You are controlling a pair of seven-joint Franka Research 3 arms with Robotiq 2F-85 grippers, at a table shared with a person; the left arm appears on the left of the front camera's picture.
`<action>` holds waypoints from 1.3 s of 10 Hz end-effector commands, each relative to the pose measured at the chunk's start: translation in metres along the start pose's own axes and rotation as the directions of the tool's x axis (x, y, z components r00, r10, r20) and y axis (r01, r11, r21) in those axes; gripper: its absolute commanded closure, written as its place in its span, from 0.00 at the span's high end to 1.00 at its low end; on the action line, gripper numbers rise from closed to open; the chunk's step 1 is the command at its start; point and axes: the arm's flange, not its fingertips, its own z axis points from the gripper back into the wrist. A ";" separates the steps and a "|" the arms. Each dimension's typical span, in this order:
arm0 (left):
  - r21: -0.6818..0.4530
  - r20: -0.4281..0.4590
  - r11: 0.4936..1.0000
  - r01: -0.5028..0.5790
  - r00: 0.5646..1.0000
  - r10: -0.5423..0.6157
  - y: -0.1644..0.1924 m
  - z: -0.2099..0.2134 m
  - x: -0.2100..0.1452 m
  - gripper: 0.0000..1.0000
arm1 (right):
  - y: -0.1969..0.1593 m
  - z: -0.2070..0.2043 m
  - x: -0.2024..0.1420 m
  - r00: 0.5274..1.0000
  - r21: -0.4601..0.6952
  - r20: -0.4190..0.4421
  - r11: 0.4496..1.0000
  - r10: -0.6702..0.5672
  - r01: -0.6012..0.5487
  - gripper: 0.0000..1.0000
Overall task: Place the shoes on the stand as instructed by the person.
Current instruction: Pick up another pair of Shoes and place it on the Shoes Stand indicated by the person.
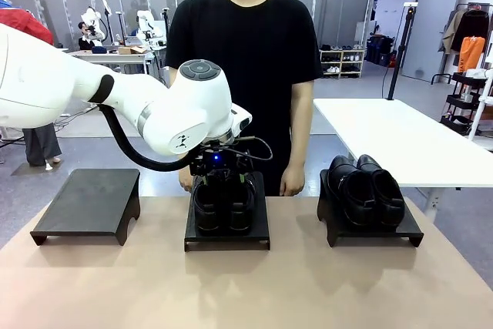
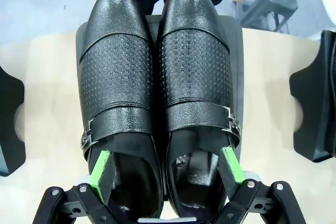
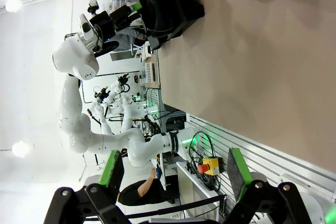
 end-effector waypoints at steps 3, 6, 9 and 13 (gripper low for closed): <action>-0.014 0.014 1.000 0.004 1.000 -0.004 0.000 -0.002 0.003 1.00 | 0.001 0.002 -0.003 1.000 0.000 -0.008 1.000 0.012 -0.012 1.00; 0.000 0.000 1.000 0.000 1.000 0.000 0.000 0.000 0.000 0.99 | 0.001 0.002 -0.003 1.000 0.000 -0.008 1.000 0.012 -0.012 1.00; -0.158 -0.111 0.987 0.014 0.993 -0.032 0.031 0.076 0.015 1.00 | 0.001 0.002 -0.003 1.000 0.000 -0.008 1.000 0.012 -0.012 1.00; -0.484 -0.220 0.873 -0.059 0.974 -0.056 0.188 0.160 -0.039 1.00 | 0.001 0.002 -0.003 1.000 0.000 -0.008 1.000 0.012 -0.012 1.00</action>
